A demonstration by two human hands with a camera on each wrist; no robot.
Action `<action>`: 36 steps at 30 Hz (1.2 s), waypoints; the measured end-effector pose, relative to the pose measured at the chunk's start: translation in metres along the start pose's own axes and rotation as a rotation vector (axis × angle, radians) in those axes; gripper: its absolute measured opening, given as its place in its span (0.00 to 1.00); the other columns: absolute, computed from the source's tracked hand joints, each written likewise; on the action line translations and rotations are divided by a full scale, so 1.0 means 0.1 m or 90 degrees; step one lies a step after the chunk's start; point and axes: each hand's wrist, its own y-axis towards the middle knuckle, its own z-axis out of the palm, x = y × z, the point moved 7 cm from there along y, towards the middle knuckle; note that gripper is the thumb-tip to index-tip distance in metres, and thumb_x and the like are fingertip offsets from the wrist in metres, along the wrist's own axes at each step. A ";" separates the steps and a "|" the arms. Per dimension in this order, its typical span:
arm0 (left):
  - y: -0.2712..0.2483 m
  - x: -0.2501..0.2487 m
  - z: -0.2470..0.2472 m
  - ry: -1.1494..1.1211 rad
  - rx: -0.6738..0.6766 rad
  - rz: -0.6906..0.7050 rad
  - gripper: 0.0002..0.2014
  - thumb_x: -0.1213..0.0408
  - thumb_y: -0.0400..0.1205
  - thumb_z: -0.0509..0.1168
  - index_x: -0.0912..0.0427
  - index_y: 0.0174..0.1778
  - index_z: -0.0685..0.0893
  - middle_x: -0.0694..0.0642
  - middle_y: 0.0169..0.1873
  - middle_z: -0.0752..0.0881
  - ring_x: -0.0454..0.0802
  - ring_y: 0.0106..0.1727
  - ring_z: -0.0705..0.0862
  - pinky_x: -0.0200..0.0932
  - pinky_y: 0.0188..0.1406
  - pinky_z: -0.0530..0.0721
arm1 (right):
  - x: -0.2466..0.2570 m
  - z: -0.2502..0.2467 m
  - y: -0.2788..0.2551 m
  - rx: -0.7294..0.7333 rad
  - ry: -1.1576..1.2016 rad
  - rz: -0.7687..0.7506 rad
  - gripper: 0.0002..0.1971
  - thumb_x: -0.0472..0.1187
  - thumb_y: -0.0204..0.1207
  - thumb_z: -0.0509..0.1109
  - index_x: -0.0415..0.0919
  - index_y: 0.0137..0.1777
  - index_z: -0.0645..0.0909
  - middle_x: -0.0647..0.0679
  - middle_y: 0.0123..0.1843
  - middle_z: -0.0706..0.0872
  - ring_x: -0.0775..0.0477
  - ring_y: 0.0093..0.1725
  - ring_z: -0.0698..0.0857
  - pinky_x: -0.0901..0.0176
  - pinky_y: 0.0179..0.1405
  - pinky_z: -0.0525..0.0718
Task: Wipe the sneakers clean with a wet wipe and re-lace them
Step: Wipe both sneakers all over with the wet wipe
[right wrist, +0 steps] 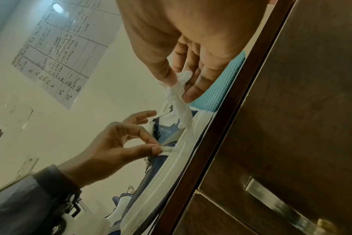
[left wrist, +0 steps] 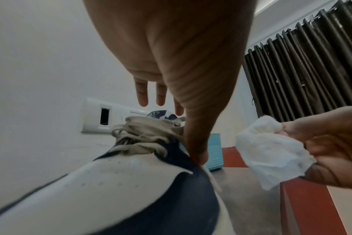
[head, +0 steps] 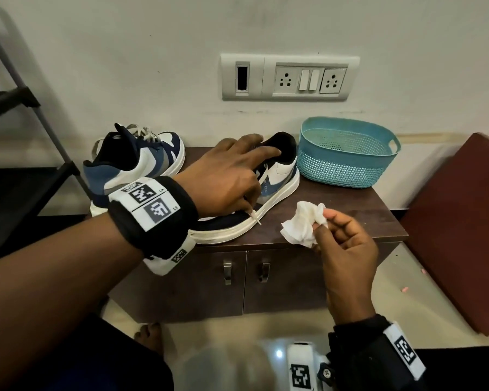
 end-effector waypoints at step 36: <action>-0.85 0.59 0.52 -0.420 0.213 -0.311 0.52 0.47 0.60 0.88 0.53 0.78 0.68 0.45 0.66 0.81 0.46 0.65 0.81 0.43 0.66 0.80 | -0.08 1.28 -0.69 0.278 -0.351 -0.440 0.08 0.26 0.79 0.72 0.34 0.55 0.89 0.42 0.53 0.86 0.44 0.55 0.86 0.55 0.57 0.84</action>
